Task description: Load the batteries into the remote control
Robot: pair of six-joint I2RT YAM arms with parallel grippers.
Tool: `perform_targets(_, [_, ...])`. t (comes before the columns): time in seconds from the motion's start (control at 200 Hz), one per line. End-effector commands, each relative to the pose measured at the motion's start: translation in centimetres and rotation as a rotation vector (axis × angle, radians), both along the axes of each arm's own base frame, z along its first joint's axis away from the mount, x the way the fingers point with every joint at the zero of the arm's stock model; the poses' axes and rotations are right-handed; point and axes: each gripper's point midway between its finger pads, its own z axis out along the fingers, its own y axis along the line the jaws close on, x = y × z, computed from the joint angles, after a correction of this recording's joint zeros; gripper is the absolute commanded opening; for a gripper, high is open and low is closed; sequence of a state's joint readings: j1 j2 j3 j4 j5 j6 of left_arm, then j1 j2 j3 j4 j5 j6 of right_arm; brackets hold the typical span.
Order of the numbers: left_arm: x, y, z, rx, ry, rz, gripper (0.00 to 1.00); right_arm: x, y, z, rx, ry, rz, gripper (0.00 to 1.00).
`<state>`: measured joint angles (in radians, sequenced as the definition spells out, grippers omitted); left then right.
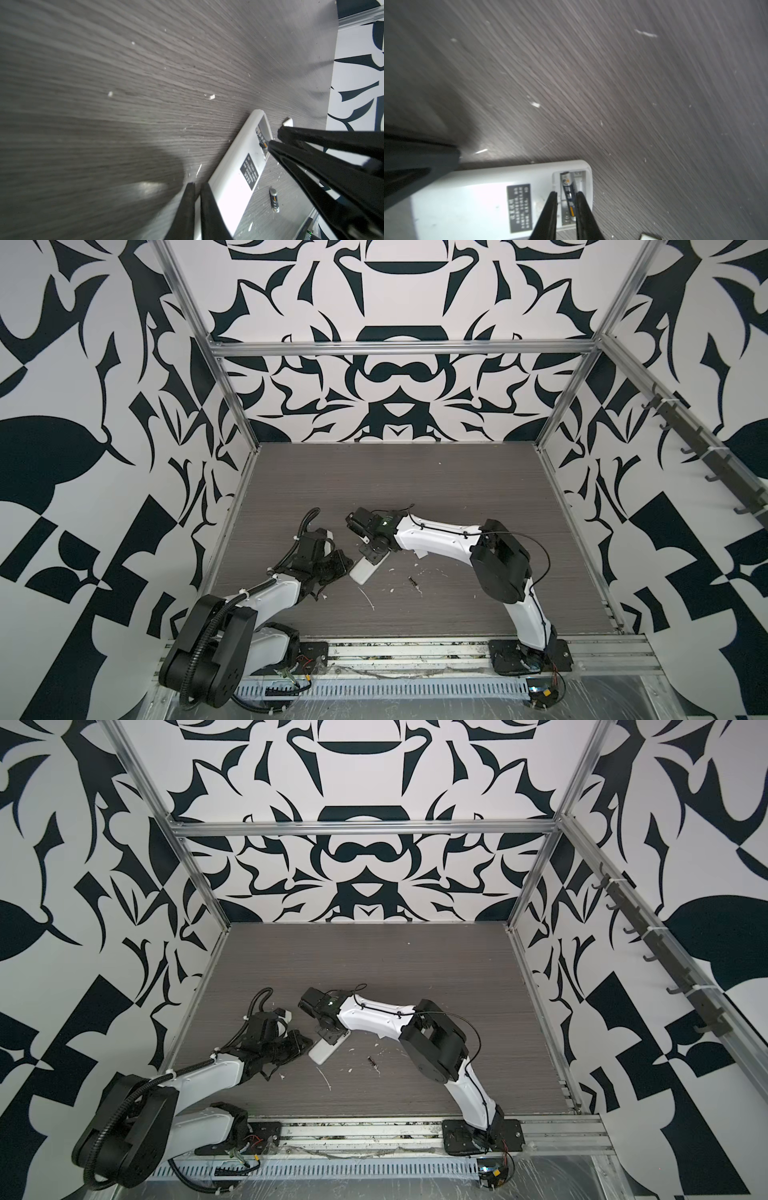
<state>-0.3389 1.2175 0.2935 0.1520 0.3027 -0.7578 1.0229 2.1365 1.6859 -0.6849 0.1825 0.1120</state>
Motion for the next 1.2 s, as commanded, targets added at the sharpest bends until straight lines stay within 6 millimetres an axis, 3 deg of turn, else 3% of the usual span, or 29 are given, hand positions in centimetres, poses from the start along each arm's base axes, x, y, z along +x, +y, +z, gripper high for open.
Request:
perform_targets(0.0, [0.0, 0.1, -0.1, 0.014, 0.002, -0.004, 0.12, -1.1, 0.2, 0.8, -0.033, 0.042, 0.082, 0.14])
perform_targets(0.405, [0.1, 0.1, -0.1, 0.015, 0.001, -0.004, 0.12, -0.3, -1.6, 0.6, -0.081, 0.102, 0.124, 0.10])
perform_targets(0.805, [0.0, 0.1, -0.2, 0.017, 0.003, -0.004, 0.12, 0.2, -1.8, -0.6, -0.095, 0.128, 0.149, 0.11])
perform_targets(1.03, [0.1, 0.2, -0.2, 0.020, 0.005, -0.002, 0.12, -0.1, -1.7, -0.7, -0.091, 0.136, 0.163, 0.24])
perform_targets(1.195, [0.1, 0.2, -0.2, 0.021, 0.006, -0.001, 0.12, -0.3, -1.7, -0.7, -0.089, 0.135, 0.170, 0.25])
